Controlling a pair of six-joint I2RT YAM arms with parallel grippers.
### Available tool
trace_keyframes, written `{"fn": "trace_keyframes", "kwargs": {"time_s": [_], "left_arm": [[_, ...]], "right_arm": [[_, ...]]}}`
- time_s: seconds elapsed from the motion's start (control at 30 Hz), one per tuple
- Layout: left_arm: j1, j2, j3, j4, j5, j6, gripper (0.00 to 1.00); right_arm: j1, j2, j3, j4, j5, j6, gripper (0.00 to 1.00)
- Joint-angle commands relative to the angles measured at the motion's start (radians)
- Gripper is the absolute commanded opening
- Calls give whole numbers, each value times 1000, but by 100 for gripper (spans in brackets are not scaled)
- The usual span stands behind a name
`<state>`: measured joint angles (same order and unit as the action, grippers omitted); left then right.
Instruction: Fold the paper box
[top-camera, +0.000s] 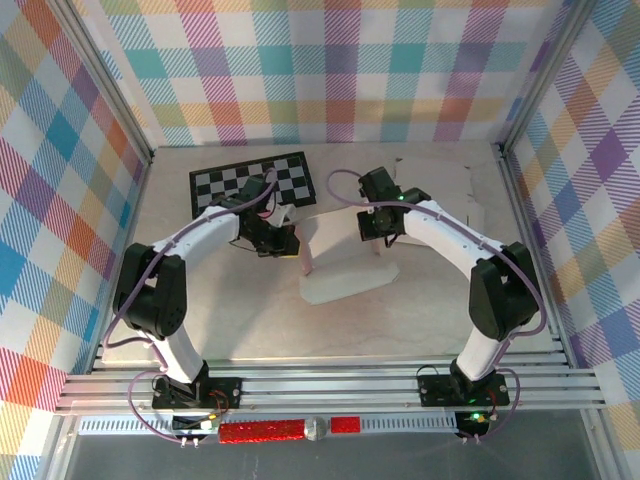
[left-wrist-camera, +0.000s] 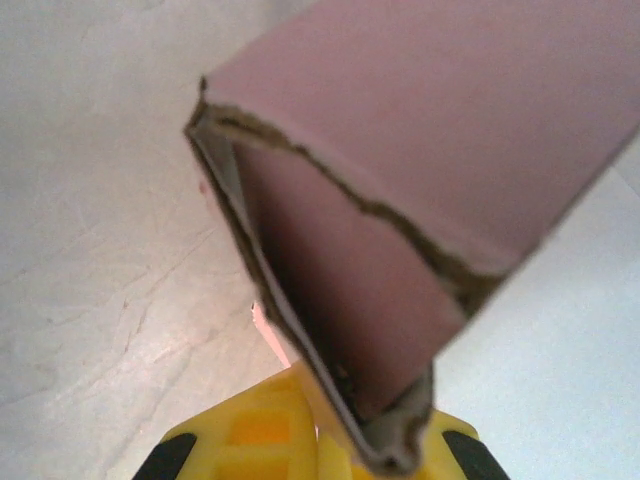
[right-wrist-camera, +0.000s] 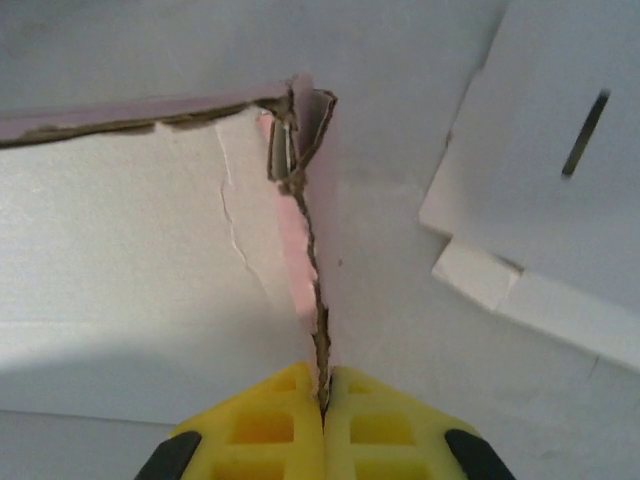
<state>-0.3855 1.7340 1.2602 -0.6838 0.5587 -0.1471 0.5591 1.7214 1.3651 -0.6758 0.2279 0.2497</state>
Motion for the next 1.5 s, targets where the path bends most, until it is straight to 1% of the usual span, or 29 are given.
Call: {"fn": "trace_keyframes", "kwargs": {"time_s": [0.0,0.17,0.27,0.4,0.6,0.73,0.77,0.9,0.93,0.97,1.03,1.1,1.2,1.27,1.4,1.47], "left_arm": [[-25,15,0,-51,-76,-40,0],[-59,15,-34,-41,-148,-108,0],[-90,24,-35,-47,-202,-115,0],[-123,36,-16,-73,-260,-109,0],[-136,10,-19,-72,-317,-120,0],[-141,-8,-24,-70,-329,-117,0],[-142,-10,-25,-68,-330,-117,0],[-147,-15,-24,-66,-332,-114,0],[-148,-14,-23,-66,-333,-114,0],[-148,-14,-21,-68,-335,-114,0],[-152,-14,-18,-68,-340,-114,0],[-157,-21,-19,-63,-348,-120,0],[-165,-44,-35,-35,-362,-136,0],[-175,-67,-57,-6,-370,-151,0],[-196,-114,-105,58,-399,-178,0],[-199,-133,-138,98,-405,-197,0]], "right_arm": [[34,20,-37,-120,14,131,0],[39,35,-126,-60,-29,195,0],[39,46,-158,-19,-35,194,0],[39,67,-158,-5,-40,172,1],[39,72,-169,5,-51,169,14],[38,79,-179,9,-67,171,23],[38,80,-182,11,-68,172,24],[38,88,-179,18,-67,171,25],[38,93,-172,16,-65,171,23],[38,97,-165,13,-60,171,19],[39,96,-152,3,-33,180,8],[43,83,-145,-22,31,203,1],[66,60,-131,-78,162,252,0],[98,42,-133,-99,248,266,0],[156,26,-129,-146,370,319,0],[189,-2,-147,-128,408,326,0]]}}
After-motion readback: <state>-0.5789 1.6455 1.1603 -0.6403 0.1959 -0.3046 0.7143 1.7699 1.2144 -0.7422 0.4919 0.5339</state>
